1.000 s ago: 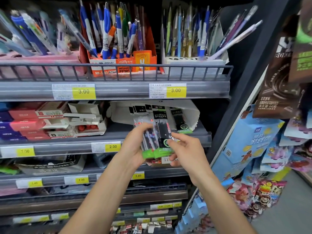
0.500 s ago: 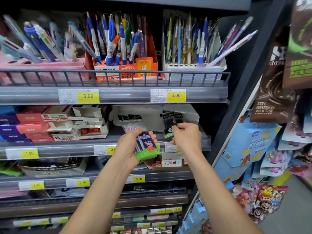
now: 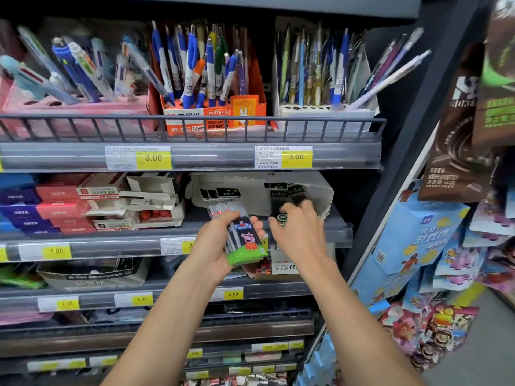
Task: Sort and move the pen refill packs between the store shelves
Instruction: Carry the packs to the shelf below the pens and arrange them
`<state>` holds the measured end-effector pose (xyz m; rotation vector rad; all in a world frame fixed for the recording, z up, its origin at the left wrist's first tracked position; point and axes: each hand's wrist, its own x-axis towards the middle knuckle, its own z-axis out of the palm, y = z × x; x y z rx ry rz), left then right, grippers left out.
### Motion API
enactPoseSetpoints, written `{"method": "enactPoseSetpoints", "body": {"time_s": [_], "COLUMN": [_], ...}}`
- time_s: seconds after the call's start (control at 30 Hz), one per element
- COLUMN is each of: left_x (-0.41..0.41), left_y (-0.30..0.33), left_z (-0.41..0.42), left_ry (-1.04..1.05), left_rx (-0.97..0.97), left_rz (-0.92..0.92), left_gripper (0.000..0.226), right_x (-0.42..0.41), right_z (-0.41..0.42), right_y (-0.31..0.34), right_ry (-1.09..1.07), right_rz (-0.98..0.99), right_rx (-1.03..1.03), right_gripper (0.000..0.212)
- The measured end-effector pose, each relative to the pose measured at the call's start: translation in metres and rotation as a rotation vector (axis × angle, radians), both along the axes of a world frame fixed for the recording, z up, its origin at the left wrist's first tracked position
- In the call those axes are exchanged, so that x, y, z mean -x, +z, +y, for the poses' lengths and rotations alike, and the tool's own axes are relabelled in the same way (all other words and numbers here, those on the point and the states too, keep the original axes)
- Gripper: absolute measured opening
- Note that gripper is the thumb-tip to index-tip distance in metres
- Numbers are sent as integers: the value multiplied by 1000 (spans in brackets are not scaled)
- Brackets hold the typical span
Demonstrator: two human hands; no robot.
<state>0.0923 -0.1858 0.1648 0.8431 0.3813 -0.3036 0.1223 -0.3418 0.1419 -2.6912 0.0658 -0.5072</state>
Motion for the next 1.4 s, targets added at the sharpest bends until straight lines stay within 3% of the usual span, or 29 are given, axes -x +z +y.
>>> {"method": "enactPoseSetpoints", "body": {"time_s": [0.17, 0.37, 0.5, 0.6, 0.77, 0.87, 1.2, 1.4], "left_x": [-1, -3, -6, -7, -6, -7, -17, -19], "left_y": [-1, -3, -3, -3, -4, -7, -10, -9], "left_z": [-3, -3, -5, -4, 0, -1, 0, 11], "left_ry": [-1, -8, 15, 6, -43, -43, 182, 285], "left_rx": [13, -37, -130, -189, -146, -177, -180, -83], "left_rz": [3, -12, -50, -52, -54, -52, -53, -44], "left_gripper": [30, 34, 31, 28, 38, 37, 20, 16], "right_x": [-8, -8, -2, 18, 57, 56, 31, -1], "right_z": [-10, -13, -16, -11, 10, 10, 12, 20], "right_y": [4, 0, 1, 1, -9, -8, -4, 4], "right_ry": [2, 69, 97, 118, 273, 239, 111, 6], "right_rz": [25, -49, -41, -132, 285, 317, 219, 122], "right_rx": [62, 204, 187, -142, -978, -1166, -1273, -893], "right_gripper": [22, 34, 36, 36, 18, 20, 26, 31]}}
